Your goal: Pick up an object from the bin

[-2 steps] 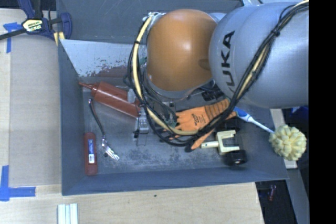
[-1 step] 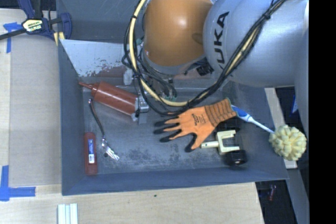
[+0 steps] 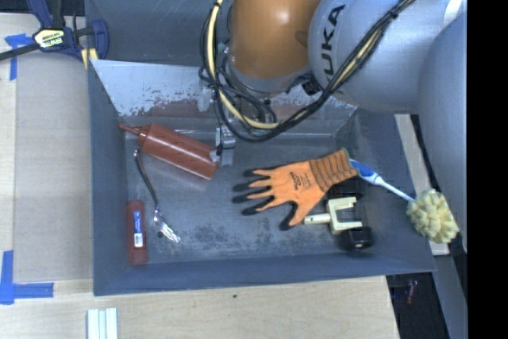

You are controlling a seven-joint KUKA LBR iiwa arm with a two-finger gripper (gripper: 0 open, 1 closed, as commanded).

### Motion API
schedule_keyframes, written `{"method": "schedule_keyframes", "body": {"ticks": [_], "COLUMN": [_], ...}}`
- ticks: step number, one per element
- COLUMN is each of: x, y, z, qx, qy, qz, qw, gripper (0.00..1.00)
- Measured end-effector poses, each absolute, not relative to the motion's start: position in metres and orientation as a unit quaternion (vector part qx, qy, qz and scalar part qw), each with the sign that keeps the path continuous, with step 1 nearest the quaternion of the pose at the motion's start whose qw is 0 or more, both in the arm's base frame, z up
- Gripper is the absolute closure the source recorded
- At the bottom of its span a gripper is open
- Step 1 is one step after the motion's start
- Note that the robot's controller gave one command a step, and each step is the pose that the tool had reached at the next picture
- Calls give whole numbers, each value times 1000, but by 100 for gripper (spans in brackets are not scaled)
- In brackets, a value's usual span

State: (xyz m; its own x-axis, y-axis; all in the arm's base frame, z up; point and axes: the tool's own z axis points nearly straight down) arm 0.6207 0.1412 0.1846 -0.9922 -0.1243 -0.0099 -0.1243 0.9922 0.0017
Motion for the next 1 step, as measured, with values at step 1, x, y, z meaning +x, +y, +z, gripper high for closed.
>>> {"method": "schedule_keyframes", "body": {"ticks": [1], "x": [608], "y": [114], "z": [156], "qx": [-77], "qy": [997], "qz": [2], "qw": [7], "gripper": [0]}}
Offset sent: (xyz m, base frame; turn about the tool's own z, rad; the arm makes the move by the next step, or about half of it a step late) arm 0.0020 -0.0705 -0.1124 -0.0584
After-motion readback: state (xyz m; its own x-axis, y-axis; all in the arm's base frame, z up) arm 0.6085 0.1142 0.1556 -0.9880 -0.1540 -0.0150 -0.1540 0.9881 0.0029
